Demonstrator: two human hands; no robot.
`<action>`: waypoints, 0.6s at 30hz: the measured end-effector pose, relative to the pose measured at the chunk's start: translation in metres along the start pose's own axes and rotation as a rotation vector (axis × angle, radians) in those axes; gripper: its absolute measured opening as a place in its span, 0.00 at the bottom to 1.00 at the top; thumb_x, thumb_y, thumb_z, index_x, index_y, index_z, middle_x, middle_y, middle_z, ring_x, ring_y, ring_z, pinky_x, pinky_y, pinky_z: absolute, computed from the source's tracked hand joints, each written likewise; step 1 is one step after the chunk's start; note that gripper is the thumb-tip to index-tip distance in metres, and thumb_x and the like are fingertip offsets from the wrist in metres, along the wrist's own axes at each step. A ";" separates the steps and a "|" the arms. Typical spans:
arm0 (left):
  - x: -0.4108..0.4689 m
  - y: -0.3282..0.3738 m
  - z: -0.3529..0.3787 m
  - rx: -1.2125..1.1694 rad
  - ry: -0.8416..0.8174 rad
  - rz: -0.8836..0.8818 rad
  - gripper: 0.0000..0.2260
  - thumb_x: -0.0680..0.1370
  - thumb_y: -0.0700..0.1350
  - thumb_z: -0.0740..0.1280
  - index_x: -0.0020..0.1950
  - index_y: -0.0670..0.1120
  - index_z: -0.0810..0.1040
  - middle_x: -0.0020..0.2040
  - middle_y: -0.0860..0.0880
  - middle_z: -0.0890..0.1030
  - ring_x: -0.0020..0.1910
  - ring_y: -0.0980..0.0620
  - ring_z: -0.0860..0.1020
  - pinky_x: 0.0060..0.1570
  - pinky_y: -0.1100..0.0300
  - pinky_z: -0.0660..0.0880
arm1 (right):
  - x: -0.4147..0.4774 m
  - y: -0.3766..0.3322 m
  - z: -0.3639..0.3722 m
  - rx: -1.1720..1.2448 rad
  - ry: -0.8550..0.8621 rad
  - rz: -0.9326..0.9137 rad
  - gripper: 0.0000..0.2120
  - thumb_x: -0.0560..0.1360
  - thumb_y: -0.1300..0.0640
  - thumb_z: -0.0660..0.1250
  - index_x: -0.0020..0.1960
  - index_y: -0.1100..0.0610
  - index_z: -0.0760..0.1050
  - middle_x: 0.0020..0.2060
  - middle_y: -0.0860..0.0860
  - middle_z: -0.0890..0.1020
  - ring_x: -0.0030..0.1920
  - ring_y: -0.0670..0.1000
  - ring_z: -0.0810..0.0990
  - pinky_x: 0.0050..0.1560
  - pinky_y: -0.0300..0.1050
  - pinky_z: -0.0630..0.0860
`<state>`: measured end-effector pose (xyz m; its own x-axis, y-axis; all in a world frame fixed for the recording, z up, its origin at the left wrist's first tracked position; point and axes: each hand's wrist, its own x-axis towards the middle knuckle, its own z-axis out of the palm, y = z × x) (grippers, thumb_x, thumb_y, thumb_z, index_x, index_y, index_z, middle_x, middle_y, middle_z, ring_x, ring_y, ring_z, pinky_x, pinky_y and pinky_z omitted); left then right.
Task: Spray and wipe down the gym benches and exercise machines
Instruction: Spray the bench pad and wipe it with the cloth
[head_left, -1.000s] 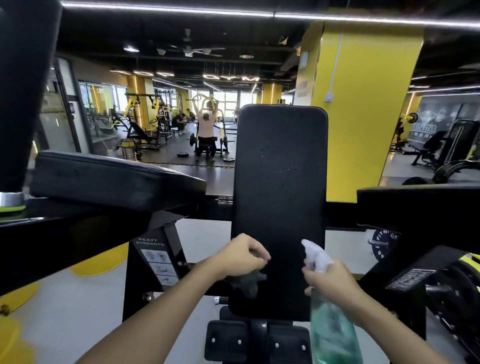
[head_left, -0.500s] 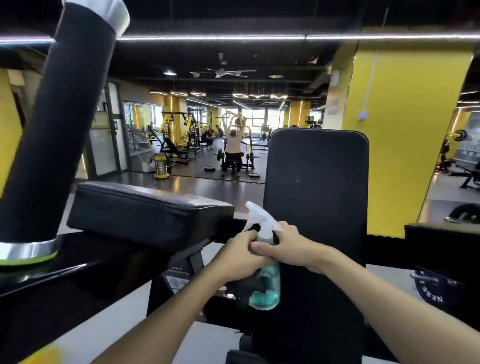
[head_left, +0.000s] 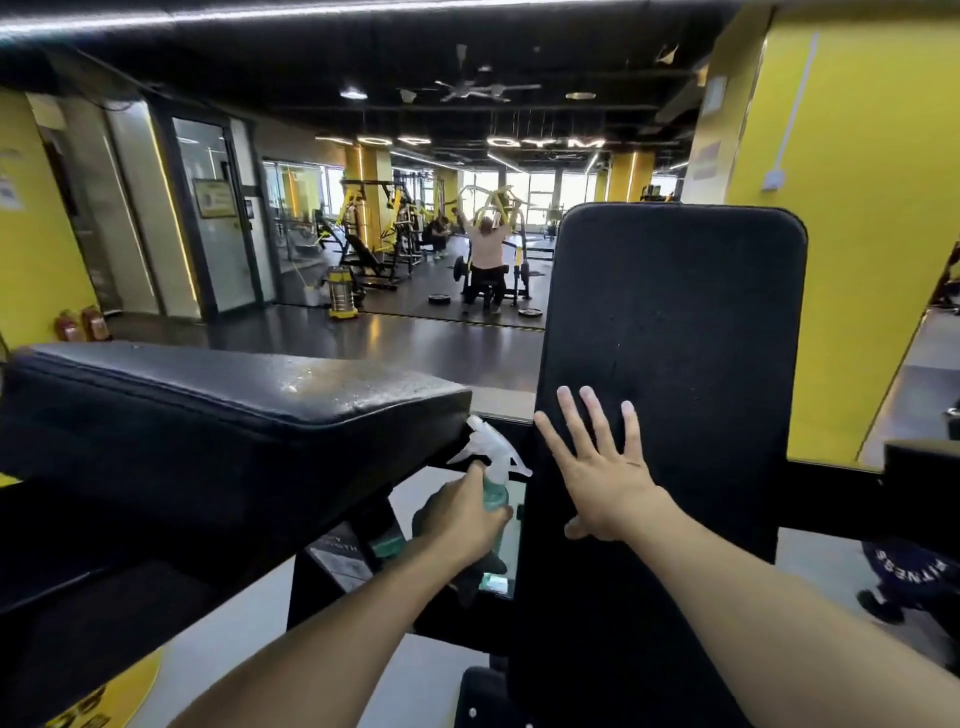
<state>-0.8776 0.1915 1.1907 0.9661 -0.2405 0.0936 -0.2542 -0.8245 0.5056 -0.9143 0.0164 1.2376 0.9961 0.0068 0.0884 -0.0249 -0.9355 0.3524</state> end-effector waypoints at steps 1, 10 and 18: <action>0.007 -0.002 0.005 -0.007 -0.021 -0.028 0.13 0.78 0.55 0.65 0.56 0.50 0.67 0.48 0.49 0.78 0.49 0.42 0.78 0.39 0.54 0.68 | 0.004 0.001 0.002 0.010 -0.022 -0.002 0.68 0.66 0.38 0.76 0.72 0.50 0.18 0.67 0.56 0.16 0.65 0.60 0.14 0.65 0.70 0.23; 0.033 -0.024 0.035 -0.103 -0.114 -0.204 0.19 0.78 0.58 0.65 0.62 0.49 0.66 0.52 0.47 0.78 0.52 0.41 0.78 0.50 0.51 0.74 | 0.010 0.003 0.005 0.023 -0.064 -0.007 0.69 0.66 0.38 0.76 0.67 0.48 0.14 0.63 0.54 0.13 0.62 0.59 0.11 0.61 0.70 0.20; 0.023 -0.014 0.024 0.006 -0.105 -0.217 0.29 0.77 0.54 0.67 0.72 0.43 0.60 0.65 0.41 0.70 0.60 0.40 0.76 0.51 0.52 0.75 | 0.008 0.002 0.003 0.039 -0.062 -0.021 0.68 0.66 0.38 0.76 0.67 0.48 0.15 0.64 0.54 0.13 0.64 0.59 0.13 0.64 0.71 0.22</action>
<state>-0.8526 0.1852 1.1650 0.9883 -0.1091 -0.1069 -0.0416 -0.8655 0.4993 -0.9061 0.0129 1.2359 0.9997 0.0064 0.0232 -0.0013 -0.9485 0.3167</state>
